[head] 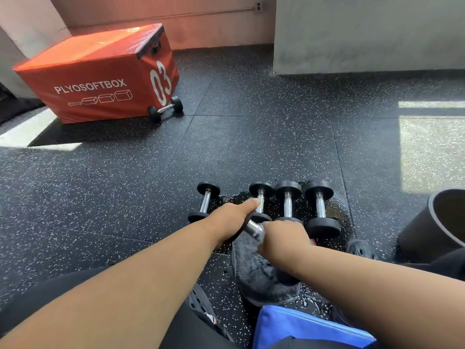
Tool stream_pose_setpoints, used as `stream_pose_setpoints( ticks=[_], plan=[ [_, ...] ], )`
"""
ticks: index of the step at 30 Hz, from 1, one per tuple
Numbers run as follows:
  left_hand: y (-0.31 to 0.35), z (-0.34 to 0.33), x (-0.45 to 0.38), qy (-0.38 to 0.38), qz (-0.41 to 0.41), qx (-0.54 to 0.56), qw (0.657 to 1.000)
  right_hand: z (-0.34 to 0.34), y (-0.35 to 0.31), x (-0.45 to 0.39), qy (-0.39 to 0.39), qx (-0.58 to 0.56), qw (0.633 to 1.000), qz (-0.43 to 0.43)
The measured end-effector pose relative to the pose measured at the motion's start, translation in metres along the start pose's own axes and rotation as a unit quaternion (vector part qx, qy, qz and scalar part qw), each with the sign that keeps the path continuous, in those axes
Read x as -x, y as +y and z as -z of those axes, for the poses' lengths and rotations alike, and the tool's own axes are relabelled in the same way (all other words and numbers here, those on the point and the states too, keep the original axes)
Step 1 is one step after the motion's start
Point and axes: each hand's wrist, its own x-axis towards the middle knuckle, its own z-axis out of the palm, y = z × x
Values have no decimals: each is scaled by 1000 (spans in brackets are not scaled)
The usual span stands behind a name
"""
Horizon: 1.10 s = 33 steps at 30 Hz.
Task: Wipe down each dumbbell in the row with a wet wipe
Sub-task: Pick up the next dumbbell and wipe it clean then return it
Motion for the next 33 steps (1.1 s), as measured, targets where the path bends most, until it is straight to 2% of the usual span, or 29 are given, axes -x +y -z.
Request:
stream_pose_setpoints(
  ticks=[6,9,12,16,18,21,23,24,27,29,33],
  plan=[
    [-4,2,-2,6,21,-1,1000,6,5,-2,-58,46,997,-17],
    [-6,3,-3,-16,-6,-6,1000,12,10,-5,-131,29,991,-31],
    [-7,4,-2,-10,-36,-28,999,20,19,-6,-219,-84,971,-38],
    [2,6,10,-38,-87,-68,993,22,33,-5,-272,-197,941,-46],
    [5,5,14,-53,-109,-79,989,16,33,-2,-265,-282,920,-65],
    [6,4,14,-49,-123,-101,986,8,24,-2,-232,-442,862,-86],
    [6,5,12,-46,-121,-100,987,7,17,-2,-206,-493,840,-98],
    [5,5,11,-45,-119,-97,987,9,13,-1,-195,-488,845,-98],
    [2,7,9,-36,-110,-98,988,11,9,0,-165,-375,909,-73],
    [2,9,9,-29,-110,-105,988,11,9,1,-149,-320,935,-44],
    [3,9,9,-29,-107,-113,987,19,17,8,-175,-362,915,-17]
  ],
)
